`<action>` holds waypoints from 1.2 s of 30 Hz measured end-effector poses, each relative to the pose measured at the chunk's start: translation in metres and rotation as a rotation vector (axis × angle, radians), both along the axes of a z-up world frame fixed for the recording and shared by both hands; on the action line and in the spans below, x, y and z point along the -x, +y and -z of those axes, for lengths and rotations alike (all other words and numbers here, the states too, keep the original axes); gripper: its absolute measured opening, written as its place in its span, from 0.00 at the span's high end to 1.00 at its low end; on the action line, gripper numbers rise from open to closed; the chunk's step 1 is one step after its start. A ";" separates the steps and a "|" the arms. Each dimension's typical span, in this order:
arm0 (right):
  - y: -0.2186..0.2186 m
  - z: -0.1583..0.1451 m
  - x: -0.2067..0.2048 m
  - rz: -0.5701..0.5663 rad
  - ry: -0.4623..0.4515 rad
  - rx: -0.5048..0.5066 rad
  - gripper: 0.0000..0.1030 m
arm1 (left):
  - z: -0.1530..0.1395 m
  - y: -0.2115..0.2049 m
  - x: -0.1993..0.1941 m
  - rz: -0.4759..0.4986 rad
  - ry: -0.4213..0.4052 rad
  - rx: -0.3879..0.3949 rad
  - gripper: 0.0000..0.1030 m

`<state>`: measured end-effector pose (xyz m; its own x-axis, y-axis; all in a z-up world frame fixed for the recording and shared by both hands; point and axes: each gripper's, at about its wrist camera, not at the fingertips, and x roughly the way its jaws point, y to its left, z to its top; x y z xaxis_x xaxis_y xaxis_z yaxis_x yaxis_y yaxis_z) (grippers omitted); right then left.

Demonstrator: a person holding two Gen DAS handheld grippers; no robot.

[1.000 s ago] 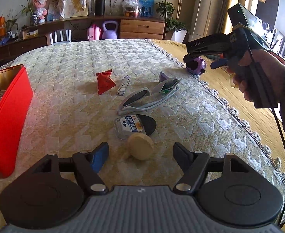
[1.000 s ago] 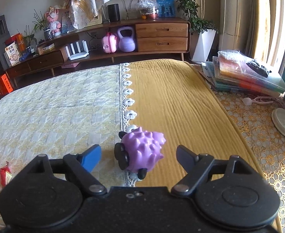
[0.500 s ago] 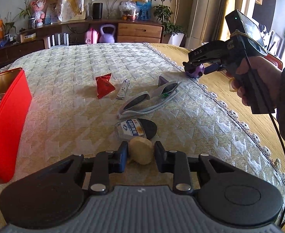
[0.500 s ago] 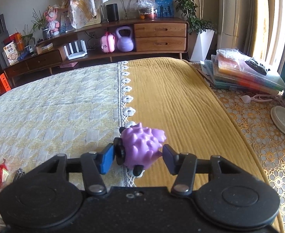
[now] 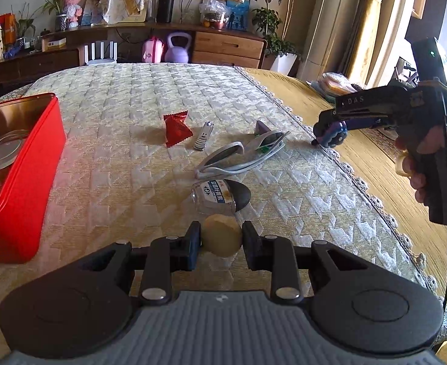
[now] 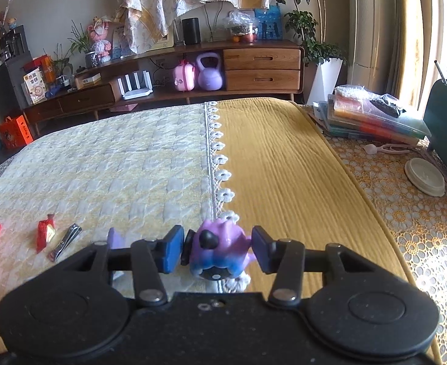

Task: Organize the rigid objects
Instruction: 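Grasp the wooden ball with the left tool while the right tool grasps the purple spiky toy, then carry the ball and purple toy to the red tin and release them inside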

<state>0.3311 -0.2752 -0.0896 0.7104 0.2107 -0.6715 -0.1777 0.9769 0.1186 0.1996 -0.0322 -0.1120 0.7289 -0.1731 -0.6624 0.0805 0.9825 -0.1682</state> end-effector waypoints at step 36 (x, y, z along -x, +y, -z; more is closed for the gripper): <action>0.015 -0.021 0.142 -0.151 0.032 -0.040 0.54 | -0.046 0.017 0.049 -0.015 -0.022 0.029 0.73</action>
<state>0.1890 -0.2605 -0.0688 0.6471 0.3409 -0.6819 -0.3179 0.9336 0.1650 0.1506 -0.0148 -0.0664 0.7461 -0.1806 -0.6409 0.0698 0.9784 -0.1945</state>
